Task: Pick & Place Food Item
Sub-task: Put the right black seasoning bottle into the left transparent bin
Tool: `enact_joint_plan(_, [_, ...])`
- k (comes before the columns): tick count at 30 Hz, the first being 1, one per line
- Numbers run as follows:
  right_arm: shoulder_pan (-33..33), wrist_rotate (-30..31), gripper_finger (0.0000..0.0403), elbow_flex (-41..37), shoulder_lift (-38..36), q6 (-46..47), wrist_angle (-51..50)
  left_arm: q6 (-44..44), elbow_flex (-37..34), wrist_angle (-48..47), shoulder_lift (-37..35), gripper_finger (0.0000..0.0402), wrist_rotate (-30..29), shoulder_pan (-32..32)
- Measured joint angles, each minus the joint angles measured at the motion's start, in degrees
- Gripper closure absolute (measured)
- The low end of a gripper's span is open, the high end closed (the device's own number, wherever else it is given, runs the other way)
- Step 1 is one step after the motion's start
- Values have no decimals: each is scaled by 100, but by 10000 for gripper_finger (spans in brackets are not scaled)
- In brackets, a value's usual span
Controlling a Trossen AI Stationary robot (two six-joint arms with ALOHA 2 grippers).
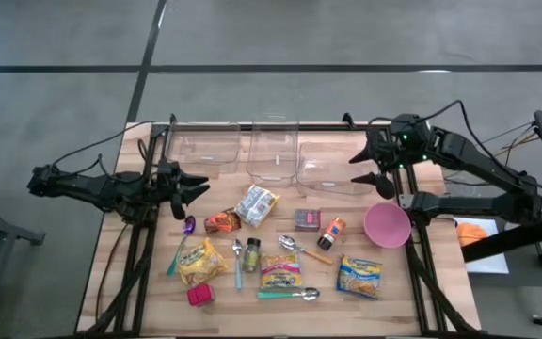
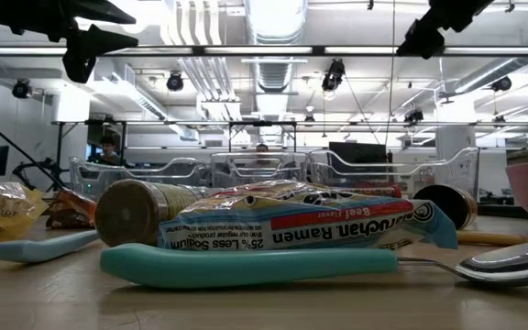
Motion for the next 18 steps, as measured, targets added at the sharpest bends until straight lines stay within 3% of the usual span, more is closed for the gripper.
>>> enact_joint_plan(18, [964, 94, 132, -4, 49, -615, 2, 0, 0, -24, 0, 239, 0, 26])
